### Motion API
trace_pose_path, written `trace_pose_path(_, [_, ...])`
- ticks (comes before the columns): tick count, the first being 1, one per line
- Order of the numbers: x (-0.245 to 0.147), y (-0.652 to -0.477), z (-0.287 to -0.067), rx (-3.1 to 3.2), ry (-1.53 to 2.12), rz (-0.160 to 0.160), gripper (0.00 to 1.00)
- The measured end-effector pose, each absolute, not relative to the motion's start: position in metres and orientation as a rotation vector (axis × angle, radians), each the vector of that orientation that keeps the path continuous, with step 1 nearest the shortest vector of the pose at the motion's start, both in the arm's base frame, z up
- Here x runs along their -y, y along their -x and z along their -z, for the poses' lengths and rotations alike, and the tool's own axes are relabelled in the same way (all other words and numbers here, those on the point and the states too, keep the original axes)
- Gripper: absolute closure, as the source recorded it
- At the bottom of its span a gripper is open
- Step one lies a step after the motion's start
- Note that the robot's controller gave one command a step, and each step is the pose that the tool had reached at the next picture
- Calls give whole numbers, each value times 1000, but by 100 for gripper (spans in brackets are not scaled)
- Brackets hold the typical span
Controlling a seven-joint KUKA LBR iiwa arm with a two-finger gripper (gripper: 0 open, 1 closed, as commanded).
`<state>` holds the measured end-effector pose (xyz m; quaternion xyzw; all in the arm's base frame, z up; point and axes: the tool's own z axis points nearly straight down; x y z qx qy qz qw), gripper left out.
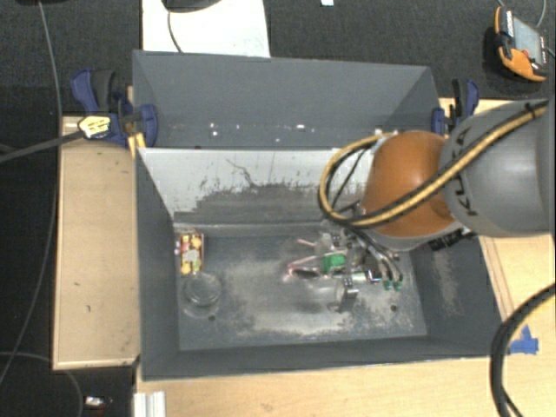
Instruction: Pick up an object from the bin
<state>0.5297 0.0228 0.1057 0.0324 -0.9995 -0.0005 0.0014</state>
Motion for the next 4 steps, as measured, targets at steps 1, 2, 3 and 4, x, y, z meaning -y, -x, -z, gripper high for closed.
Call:
trace_pose_path(1, [-36,-514,-187,3148,-87,5,0])
trace_pose_path(2, [-6,-528,-140,3135,-77,1,0])
trace_pose_path(3, [-30,-522,-202,3157,-40,7,0])
trace_pose_path(4, [-24,-529,-189,3169,-42,8,0])
